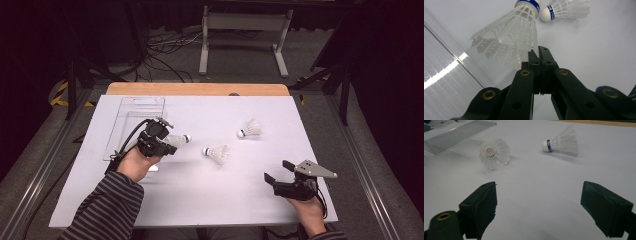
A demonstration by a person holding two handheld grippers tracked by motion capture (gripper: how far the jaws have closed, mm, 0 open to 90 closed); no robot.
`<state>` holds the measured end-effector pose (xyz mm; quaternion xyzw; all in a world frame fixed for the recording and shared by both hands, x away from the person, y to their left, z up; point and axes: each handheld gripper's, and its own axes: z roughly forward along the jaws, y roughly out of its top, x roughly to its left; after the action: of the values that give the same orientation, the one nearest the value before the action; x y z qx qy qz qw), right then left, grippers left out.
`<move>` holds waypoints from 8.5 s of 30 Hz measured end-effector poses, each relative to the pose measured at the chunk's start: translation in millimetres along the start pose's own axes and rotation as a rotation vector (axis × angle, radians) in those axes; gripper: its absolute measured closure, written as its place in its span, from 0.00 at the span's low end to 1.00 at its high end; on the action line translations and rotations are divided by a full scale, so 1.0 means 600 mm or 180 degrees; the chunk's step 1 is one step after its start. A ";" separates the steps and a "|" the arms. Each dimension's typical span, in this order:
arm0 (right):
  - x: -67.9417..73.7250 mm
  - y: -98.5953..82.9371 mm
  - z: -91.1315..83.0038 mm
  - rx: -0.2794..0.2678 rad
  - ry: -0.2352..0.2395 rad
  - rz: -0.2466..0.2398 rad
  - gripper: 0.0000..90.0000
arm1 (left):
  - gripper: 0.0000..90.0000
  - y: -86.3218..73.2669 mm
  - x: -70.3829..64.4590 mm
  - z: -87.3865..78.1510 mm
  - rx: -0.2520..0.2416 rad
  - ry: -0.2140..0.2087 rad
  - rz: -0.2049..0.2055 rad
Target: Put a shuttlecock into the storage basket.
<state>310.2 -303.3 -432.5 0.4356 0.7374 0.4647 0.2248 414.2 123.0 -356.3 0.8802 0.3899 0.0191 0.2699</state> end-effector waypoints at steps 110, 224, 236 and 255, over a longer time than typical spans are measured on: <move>0.000 0.000 0.001 0.0000 0.0004 -0.0018 0.16 | 0.99 0.026 0.191 -0.028 -0.0072 0.0629 -0.0870; -0.001 -0.001 0.002 0.0010 0.0021 0.0037 0.16 | 0.34 -0.022 0.123 -0.020 -0.0305 0.0693 -0.0615; -0.001 -0.001 0.001 0.0006 0.0025 0.0032 0.16 | 0.32 -0.035 0.112 -0.025 -0.0366 0.0677 -0.0569; 0.001 0.000 0.000 0.0000 0.0020 -0.0023 0.16 | 0.32 -0.056 0.099 -0.043 -0.0567 0.0677 -0.0531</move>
<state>310.0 -302.4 -432.6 0.4315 0.7397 0.4652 0.2240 426.5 194.4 -361.2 0.8104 0.4848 0.1242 0.3047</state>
